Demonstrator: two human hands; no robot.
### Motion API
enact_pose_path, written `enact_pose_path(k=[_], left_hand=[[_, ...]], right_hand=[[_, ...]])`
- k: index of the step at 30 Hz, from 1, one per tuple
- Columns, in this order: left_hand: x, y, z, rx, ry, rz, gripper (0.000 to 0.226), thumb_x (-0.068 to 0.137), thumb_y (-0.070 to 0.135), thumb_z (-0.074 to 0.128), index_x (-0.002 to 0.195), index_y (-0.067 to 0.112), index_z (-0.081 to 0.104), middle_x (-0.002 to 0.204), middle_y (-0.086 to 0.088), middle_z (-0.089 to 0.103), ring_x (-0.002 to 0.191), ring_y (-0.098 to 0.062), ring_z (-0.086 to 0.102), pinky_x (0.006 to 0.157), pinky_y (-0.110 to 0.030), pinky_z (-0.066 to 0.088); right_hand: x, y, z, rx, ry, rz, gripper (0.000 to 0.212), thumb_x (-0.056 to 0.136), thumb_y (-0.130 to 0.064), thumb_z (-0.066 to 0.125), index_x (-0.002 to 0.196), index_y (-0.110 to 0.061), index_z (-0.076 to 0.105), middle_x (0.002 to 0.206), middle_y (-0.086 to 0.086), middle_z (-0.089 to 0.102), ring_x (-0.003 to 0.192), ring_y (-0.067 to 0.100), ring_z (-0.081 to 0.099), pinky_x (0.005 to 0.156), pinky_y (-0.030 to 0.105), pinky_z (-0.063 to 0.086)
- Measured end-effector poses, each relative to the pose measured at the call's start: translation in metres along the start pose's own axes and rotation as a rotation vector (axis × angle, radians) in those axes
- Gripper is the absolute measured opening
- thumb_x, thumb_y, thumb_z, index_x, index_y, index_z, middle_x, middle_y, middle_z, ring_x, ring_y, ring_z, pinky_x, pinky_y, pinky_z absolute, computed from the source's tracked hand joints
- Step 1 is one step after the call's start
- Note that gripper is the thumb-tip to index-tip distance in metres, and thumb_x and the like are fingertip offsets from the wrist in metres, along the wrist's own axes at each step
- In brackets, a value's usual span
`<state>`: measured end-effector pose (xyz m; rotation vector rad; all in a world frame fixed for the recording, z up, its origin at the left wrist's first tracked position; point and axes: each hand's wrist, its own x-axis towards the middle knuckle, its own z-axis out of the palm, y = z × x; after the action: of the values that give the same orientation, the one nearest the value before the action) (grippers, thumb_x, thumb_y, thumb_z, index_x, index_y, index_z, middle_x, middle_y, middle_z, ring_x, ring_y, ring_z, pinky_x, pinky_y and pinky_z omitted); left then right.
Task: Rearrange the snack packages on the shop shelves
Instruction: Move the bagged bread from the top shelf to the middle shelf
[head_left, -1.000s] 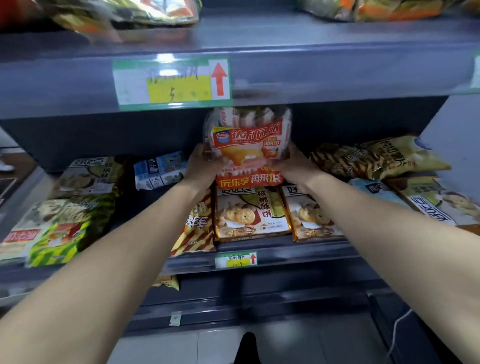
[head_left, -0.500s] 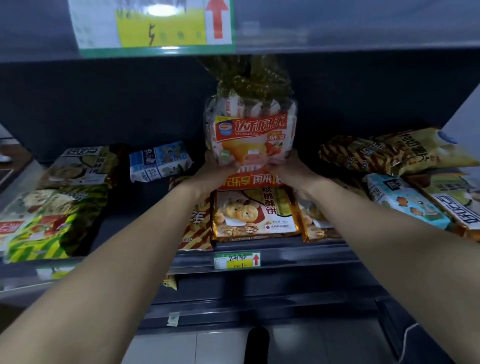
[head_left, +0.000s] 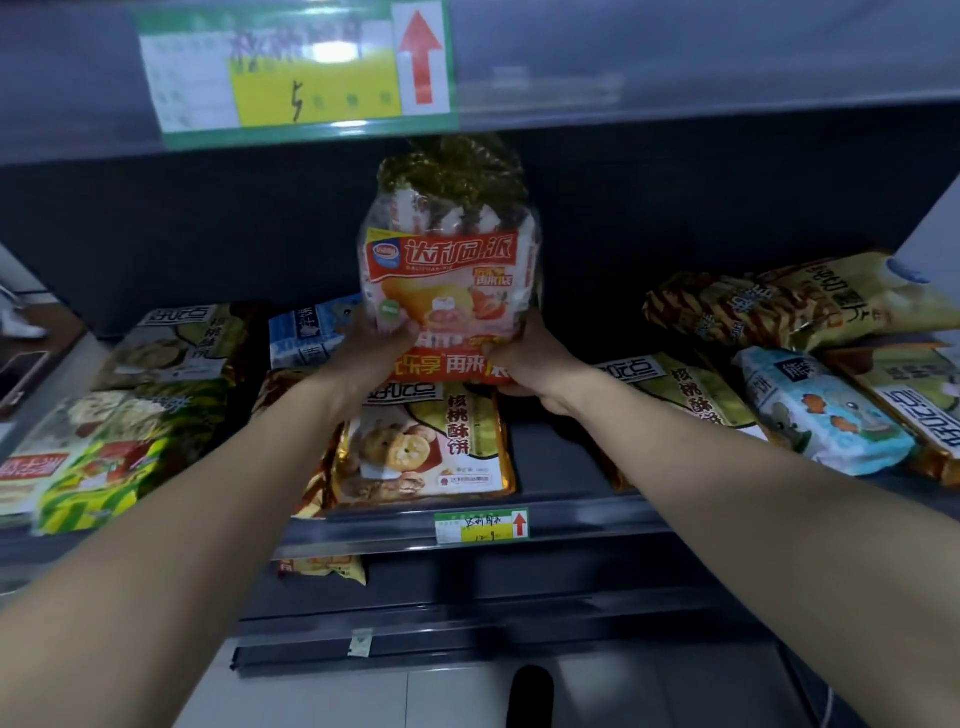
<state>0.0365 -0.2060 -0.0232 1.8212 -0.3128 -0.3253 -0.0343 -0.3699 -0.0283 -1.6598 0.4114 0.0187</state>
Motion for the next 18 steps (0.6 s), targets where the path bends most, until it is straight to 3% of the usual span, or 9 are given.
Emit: enact_pose_path(k=[2,5,8,11,14,18], left_hand=[[0.001,0.003,0.007,-0.002,0.011,-0.020,0.034,0.095,0.028,0.054,0.126,0.025,0.041,0.113,0.006,0.058,0.100,-0.010,0.056,0.084,-0.029,0.046],[0.003,0.006,0.028,0.007,0.004,-0.026,0.052,0.093,0.036,0.055,0.137,0.022,0.031,0.127,0.003,0.052,0.115,-0.016,0.052,0.097,-0.035,0.044],[0.002,0.008,0.049,-0.032,-0.089,-0.028,0.060,0.095,0.030,0.052,0.144,0.019,0.017,0.129,0.004,0.046,0.123,-0.015,0.047,0.103,-0.032,0.039],[0.006,0.006,0.057,0.074,-0.200,0.025,0.066,0.097,0.033,0.048,0.147,0.026,0.007,0.145,0.002,0.037,0.135,-0.017,0.037,0.114,-0.038,0.031],[0.010,0.000,0.053,0.223,-0.246,-0.002,0.070,0.096,0.043,0.043,0.148,0.028,-0.001,0.149,0.002,0.036,0.135,-0.018,0.037,0.114,-0.039,0.030],[0.016,-0.004,0.044,0.328,-0.145,-0.025,0.072,0.093,0.054,0.042,0.147,0.027,0.004,0.141,-0.001,0.048,0.124,-0.025,0.050,0.105,-0.041,0.041]], right_hand=[[-0.004,-0.005,-0.010,-0.014,0.024,-0.014,0.058,0.095,-0.016,0.054,0.142,-0.025,0.022,0.124,-0.003,0.051,0.108,0.014,0.049,0.086,0.037,0.047],[-0.010,-0.009,-0.033,-0.049,0.080,-0.045,0.060,0.095,-0.017,0.053,0.144,-0.025,0.019,0.121,-0.005,0.048,0.108,0.014,0.048,0.091,0.040,0.046],[-0.013,-0.007,-0.052,-0.100,0.140,-0.086,0.063,0.094,-0.013,0.054,0.146,-0.020,0.018,0.121,-0.004,0.048,0.110,0.013,0.049,0.090,0.031,0.044],[-0.011,0.002,-0.061,-0.150,0.174,-0.099,0.064,0.092,-0.011,0.057,0.146,-0.015,0.022,0.128,0.001,0.051,0.112,0.012,0.049,0.090,0.025,0.041],[-0.008,0.007,-0.060,-0.181,0.167,-0.078,0.064,0.091,-0.010,0.058,0.146,-0.017,0.024,0.128,0.000,0.052,0.110,0.010,0.050,0.088,0.023,0.041],[-0.005,0.005,-0.052,-0.190,0.171,-0.085,0.062,0.093,-0.008,0.054,0.144,-0.016,0.021,0.116,-0.004,0.049,0.105,0.008,0.047,0.087,0.021,0.038]])
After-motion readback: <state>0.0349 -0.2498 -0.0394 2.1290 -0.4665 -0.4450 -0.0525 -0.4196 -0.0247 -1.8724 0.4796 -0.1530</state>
